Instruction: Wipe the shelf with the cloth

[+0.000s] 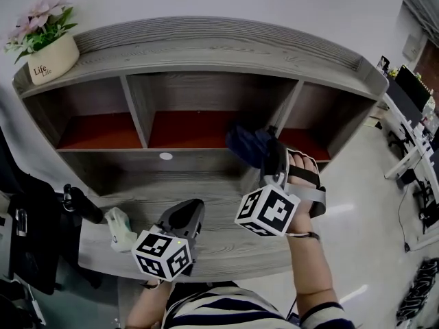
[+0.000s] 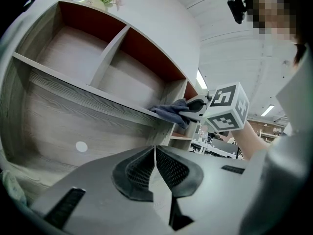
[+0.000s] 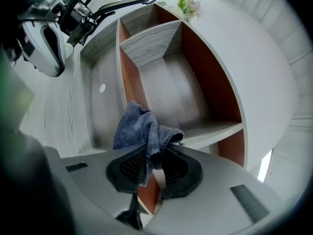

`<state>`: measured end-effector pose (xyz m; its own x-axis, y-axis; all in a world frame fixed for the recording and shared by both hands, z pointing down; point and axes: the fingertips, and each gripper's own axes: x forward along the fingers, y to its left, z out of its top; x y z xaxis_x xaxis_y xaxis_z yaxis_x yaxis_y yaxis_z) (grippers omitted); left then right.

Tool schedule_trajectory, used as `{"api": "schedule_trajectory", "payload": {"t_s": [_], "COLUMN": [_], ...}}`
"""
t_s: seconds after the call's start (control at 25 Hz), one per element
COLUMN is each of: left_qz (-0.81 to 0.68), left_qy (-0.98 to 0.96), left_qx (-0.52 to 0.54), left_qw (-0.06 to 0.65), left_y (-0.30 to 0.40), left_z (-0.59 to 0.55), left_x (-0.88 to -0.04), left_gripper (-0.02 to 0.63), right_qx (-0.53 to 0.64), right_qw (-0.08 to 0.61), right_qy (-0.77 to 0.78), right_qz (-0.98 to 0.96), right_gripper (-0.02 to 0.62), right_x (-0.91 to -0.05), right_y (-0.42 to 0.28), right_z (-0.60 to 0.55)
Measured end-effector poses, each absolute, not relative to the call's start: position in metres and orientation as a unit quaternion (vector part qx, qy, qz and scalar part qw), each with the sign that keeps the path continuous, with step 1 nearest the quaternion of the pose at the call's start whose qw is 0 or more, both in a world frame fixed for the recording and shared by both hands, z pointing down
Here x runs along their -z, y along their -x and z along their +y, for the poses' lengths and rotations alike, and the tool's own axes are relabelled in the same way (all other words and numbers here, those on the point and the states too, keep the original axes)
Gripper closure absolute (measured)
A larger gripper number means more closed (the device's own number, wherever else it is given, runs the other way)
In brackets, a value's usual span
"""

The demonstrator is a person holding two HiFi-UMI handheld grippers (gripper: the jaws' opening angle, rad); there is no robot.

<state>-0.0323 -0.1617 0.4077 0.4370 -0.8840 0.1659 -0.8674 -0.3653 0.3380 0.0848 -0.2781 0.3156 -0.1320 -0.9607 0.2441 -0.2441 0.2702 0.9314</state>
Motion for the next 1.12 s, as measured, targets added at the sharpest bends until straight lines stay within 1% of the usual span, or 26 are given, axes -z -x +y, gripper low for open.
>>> {"api": "schedule_trajectory", "payload": {"t_s": [0.16, 0.4, 0.92, 1.12], "left_qz": [-0.530, -0.529, -0.524, -0.534], "left_qy": [-0.826, -0.827, -0.831, -0.825], "left_qx": [0.022, 0.023, 0.017, 0.018], "left_qw": [0.192, 0.190, 0.185, 0.184], "left_y": [0.033, 0.030, 0.013, 0.017], "left_z": [-0.161, -0.162, -0.165, -0.164], "left_x": [-0.408, -0.406, -0.404, -0.403], "left_gripper": [0.582, 0.581, 0.581, 0.581], "right_qx": [0.347, 0.265, 0.199, 0.210], "right_qw": [0.419, 0.298, 0.187, 0.132], "right_qy": [-0.481, -0.499, -0.543, -0.523], "right_qz": [-0.688, -0.769, -0.794, -0.816], "right_gripper": [0.520, 0.520, 0.520, 0.520], "right_x": [-0.308, -0.276, -0.231, -0.207], "right_y": [-0.096, -0.125, -0.202, -0.198], "right_z": [-0.270, -0.250, -0.238, -0.230]}}
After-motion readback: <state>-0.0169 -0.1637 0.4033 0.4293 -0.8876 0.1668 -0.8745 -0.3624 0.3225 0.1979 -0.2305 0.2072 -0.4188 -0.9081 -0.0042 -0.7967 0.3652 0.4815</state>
